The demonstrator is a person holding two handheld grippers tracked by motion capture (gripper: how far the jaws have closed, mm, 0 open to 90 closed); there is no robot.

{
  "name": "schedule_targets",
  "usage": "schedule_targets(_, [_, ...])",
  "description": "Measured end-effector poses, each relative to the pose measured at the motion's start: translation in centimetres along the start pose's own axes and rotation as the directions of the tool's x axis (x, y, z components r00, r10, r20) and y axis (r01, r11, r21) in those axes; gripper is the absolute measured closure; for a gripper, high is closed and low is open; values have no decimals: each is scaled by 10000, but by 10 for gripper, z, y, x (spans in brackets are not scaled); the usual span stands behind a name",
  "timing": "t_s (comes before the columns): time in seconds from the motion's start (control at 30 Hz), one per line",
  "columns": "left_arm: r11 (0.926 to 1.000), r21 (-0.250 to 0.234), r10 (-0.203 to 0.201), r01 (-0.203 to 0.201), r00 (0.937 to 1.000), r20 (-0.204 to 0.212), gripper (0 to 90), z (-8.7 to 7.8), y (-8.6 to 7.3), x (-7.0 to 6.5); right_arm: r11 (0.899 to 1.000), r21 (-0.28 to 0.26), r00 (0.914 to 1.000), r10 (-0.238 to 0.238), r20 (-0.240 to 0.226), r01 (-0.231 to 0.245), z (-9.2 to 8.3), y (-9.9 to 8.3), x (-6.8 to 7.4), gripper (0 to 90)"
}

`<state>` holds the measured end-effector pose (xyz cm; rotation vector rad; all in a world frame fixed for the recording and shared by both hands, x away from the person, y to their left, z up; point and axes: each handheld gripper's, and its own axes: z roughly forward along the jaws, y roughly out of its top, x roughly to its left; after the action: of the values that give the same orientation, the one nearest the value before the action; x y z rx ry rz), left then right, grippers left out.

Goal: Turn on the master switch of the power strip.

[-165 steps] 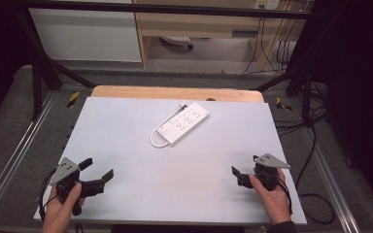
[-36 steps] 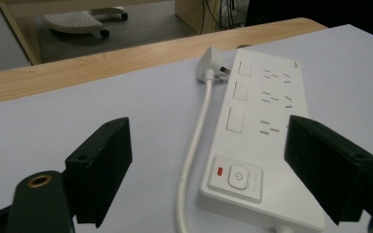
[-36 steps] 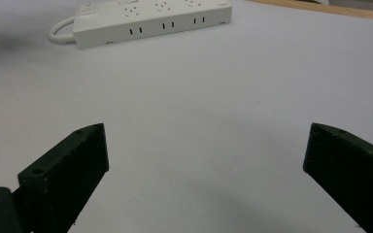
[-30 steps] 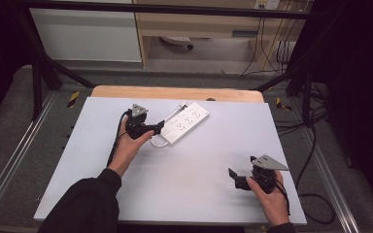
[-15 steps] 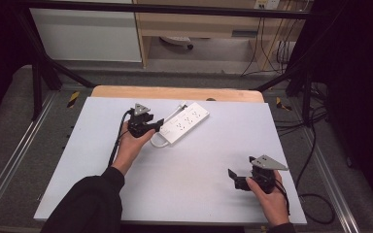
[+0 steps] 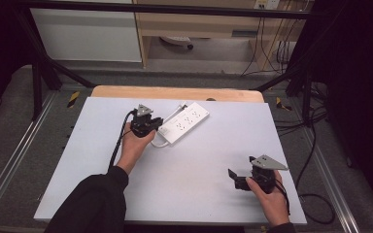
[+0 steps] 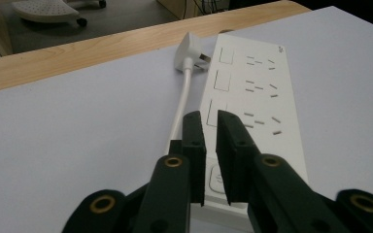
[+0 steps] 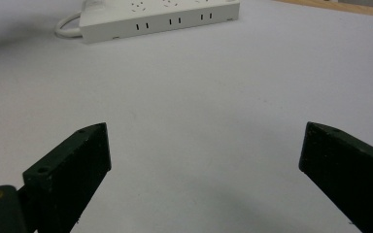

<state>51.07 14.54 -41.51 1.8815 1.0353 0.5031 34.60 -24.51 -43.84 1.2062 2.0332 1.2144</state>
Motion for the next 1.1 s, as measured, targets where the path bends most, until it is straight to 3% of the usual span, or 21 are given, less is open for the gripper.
schedule_targets(0.2, [9999, 156, -3, 1, 9999, 130, 899, 3, -1, -1, 10000, -10, 10000, 0, -6, 0, 0, 0, 0, 49])
schedule_targets(1.1, [9976, 698, -16, 11, 10000, 71, 900, 13, -8, 4, 10000, -10, 10000, -4, -15, 4, -1, 0, -1, 47])
